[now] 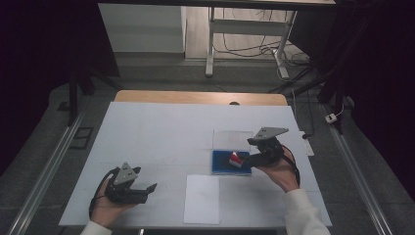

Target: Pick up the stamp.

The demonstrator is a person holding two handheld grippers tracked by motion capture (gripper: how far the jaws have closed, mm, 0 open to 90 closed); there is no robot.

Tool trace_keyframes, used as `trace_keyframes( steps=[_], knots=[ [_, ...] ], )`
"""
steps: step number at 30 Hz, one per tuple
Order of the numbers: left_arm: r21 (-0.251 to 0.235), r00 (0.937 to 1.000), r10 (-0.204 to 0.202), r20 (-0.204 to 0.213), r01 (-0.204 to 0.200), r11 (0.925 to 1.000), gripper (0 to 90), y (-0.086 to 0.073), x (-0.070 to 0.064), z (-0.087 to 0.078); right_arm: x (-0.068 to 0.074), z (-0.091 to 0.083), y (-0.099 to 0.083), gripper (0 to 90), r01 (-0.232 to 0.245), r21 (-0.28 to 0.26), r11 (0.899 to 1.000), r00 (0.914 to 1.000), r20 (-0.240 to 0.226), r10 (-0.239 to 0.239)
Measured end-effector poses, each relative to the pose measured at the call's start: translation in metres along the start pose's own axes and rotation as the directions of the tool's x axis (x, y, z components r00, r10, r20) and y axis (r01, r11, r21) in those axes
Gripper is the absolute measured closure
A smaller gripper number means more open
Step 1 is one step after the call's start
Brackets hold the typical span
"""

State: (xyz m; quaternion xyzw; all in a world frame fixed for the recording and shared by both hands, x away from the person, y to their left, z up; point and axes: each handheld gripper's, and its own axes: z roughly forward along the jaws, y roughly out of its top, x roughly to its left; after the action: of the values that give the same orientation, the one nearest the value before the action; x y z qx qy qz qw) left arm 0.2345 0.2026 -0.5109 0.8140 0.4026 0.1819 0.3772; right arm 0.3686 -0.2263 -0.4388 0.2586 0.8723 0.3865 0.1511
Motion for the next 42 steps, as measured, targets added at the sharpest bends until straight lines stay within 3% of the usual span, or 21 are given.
trace_keyframes(
  steps=[10,13,17,22,35,42],
  knots=[
    [-0.006,0.9998,-0.007,0.017,0.007,1.0000,17.6,0.000,0.001,-0.001,0.001,0.023,0.000,30.9,0.012,0.056,0.998,0.9991,-0.042,-0.010],
    [-0.002,0.9999,-0.005,0.015,0.005,1.0000,17.6,-0.001,0.001,-0.001,0.001,0.031,-0.001,38.2,0.016,0.083,0.996,0.9986,-0.051,-0.012],
    [-0.001,0.9999,-0.004,0.014,0.004,1.0000,17.6,-0.001,0.002,0.000,0.001,0.032,-0.003,44.5,0.022,0.089,0.996,0.9985,-0.052,-0.018],
    [-0.026,0.9979,-0.039,0.052,0.040,0.9988,17.4,0.000,0.005,-0.004,0.002,0.037,-0.006,51.0,0.040,0.115,0.993,0.9981,-0.050,-0.034],
    [-0.034,0.9975,-0.054,0.046,0.055,0.9979,17.4,0.000,0.008,-0.006,0.002,0.039,-0.010,67.6,0.061,0.148,0.987,0.9965,-0.065,-0.052],
    [-0.030,0.9976,-0.052,0.045,0.054,0.9981,17.4,-0.001,0.008,-0.006,0.003,0.039,-0.010,69.2,0.066,0.151,0.986,0.9956,-0.075,-0.055]
  ],
)
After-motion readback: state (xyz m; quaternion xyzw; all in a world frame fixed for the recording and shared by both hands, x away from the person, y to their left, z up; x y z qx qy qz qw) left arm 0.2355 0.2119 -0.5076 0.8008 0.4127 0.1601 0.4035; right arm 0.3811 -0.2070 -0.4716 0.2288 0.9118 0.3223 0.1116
